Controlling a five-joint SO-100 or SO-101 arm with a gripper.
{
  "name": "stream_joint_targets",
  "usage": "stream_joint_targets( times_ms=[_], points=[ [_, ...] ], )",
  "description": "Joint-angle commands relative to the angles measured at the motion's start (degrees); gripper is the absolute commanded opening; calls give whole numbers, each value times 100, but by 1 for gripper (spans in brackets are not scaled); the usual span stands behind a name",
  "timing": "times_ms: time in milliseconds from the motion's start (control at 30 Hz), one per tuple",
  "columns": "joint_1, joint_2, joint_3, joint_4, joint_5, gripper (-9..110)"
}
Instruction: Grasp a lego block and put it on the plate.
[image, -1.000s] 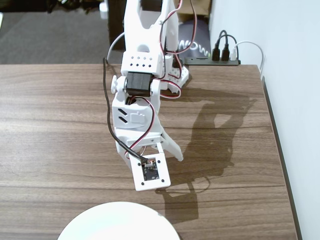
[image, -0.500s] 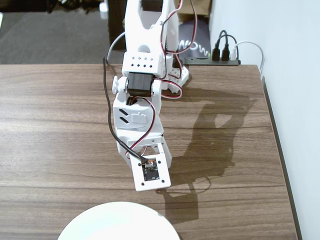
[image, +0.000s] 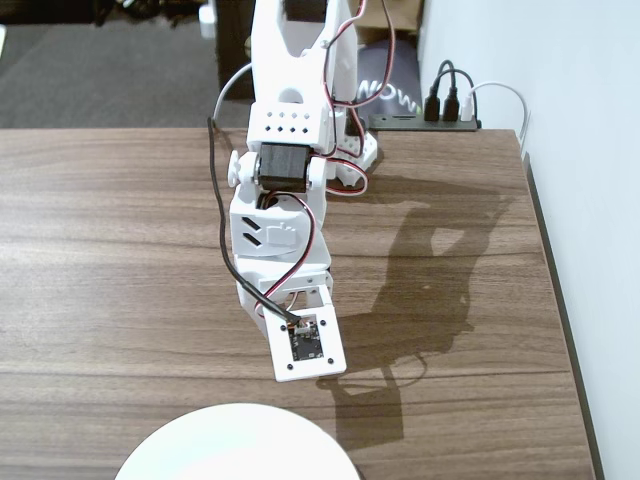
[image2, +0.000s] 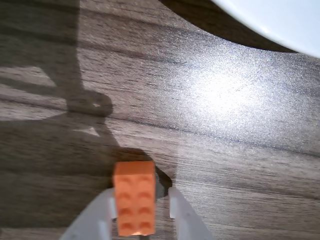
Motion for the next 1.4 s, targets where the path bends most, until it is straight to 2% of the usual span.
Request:
stream_joint_targets(
  times_ms=[0,567,933,1200,1367],
  points=[
    [-26,26,-88,-62,35,11],
    [-26,141,-9,-211,105,8],
    [193,896,-123,-369,378,8],
    [176,1406,-132,-853,888,8],
    [123,1547,-79,-1617,1406,7]
  ],
)
